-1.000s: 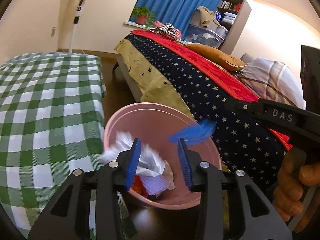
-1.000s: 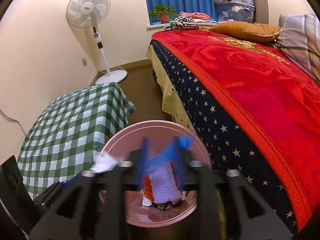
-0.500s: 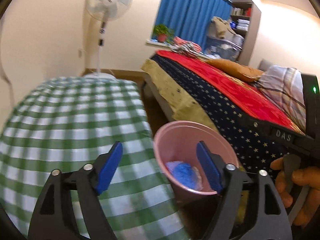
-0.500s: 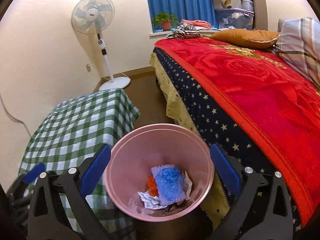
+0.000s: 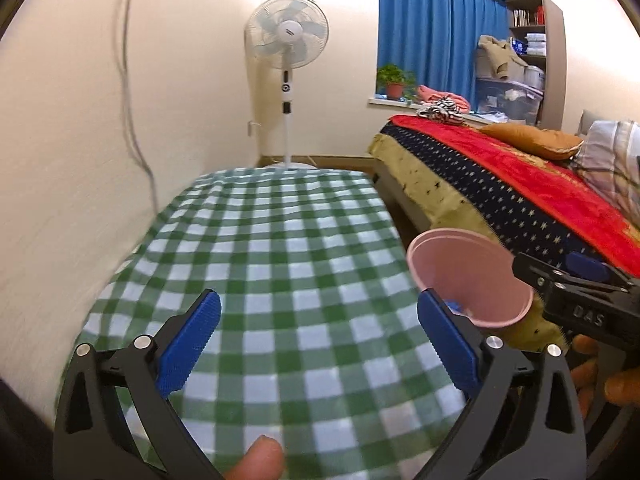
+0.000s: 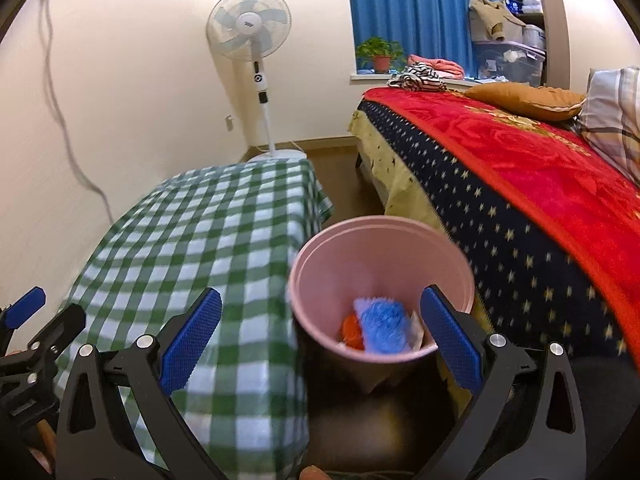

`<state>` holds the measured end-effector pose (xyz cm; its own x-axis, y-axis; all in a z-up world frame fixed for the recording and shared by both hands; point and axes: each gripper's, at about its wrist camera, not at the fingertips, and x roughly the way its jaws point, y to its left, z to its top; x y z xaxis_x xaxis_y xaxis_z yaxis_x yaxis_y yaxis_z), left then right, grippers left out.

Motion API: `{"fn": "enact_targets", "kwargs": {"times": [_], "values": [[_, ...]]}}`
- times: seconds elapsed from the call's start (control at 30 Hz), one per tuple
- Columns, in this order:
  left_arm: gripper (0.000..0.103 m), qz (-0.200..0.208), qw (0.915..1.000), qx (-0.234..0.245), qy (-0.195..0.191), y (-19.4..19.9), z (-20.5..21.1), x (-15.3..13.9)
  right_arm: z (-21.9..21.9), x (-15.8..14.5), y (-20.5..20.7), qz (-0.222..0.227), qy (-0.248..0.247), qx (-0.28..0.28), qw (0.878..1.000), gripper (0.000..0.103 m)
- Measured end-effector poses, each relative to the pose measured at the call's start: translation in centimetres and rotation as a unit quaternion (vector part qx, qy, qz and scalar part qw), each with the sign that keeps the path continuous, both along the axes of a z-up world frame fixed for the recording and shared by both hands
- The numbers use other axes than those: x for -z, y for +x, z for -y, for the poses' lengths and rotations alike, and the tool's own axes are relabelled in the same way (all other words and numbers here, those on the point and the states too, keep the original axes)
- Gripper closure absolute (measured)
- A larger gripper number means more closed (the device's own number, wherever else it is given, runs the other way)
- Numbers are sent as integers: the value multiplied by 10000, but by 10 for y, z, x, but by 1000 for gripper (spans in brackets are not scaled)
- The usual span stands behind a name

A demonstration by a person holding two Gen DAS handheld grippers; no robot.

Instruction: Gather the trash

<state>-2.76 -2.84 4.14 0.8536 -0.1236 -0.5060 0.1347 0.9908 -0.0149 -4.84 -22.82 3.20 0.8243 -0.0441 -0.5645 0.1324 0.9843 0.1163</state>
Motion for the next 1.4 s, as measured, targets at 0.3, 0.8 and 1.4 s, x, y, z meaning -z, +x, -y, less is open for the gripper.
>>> {"fn": "enact_targets", "kwargs": {"times": [0.3, 0.8, 1.4], "values": [[8, 45, 9995, -302, -104, 2, -13, 12, -25, 10, -7, -6, -253, 9, 9997, 5], [8, -206, 9981, -472, -344, 9, -23, 29, -40, 13, 4, -48, -402, -63, 9992, 5], [8, -217, 9977, -496, -419, 10, -22, 30, -37, 13, 3, -31, -388, 7, 9992, 5]]}}
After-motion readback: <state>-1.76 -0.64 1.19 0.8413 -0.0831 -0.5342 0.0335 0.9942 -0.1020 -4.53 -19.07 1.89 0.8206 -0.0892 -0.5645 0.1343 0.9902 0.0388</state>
